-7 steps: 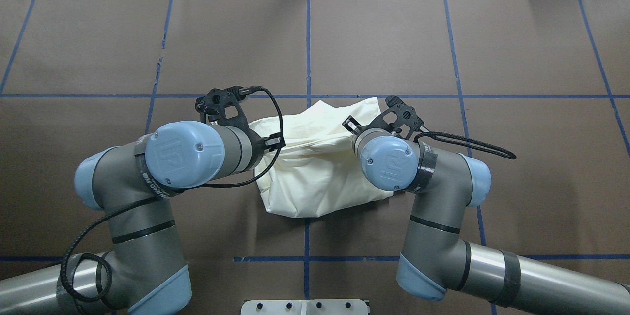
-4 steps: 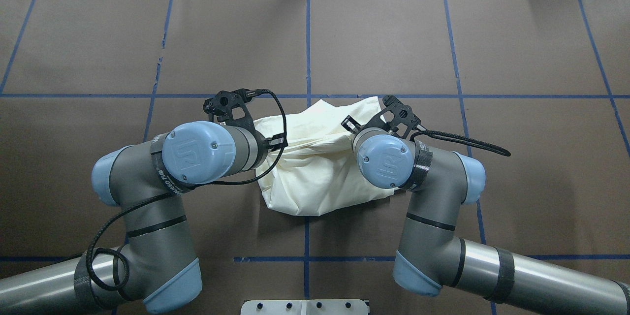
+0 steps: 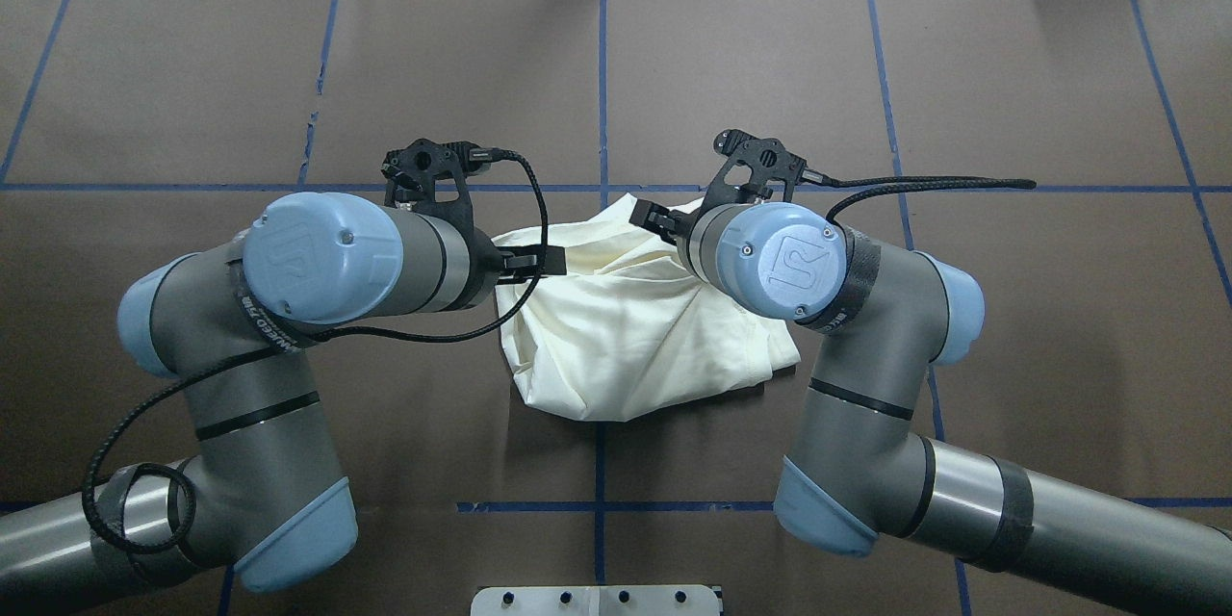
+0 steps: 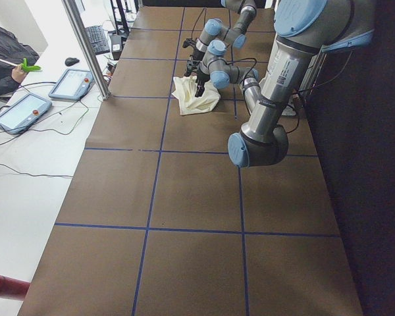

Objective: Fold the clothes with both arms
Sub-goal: 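Fold the near edge away from the robot over the shirt with both grippers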

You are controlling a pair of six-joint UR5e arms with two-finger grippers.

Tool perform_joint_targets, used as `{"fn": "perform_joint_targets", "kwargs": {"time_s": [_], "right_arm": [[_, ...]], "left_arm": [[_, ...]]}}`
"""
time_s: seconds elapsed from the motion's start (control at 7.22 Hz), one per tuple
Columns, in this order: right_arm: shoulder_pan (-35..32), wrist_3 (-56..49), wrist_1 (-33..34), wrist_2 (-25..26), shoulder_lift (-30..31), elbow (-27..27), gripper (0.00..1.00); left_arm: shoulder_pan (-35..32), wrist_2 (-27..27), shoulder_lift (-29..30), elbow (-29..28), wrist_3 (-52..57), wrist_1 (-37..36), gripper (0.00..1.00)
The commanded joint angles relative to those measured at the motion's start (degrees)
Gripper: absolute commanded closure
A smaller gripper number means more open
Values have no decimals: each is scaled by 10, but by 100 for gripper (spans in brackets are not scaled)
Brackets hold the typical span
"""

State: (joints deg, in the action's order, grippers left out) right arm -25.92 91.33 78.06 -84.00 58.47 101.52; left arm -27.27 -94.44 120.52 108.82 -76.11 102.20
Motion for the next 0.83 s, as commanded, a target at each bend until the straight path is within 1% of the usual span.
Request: {"fn": "perform_joint_targets", "kwargs": {"time_s": [0.0,0.14,0.42,0.55,0.69], "right_arm": [[36,-88,2,15,7,-1,0],[51,-134,2,53,12,-17,0],[47,-195,2,77,9,-69,0],[26,-234,3,76,9,-77,0],[-8,-284,2,70,7,-97,0]], "left_arm": [[-6,-7,-5,7,12,2,0],[-6,-7,-5,6,12,2,0],[-6,-7,-5,7,11,2,0],[-6,-7,-5,7,11,2,0],[-7,-7,-5,6,11,2,0]]}}
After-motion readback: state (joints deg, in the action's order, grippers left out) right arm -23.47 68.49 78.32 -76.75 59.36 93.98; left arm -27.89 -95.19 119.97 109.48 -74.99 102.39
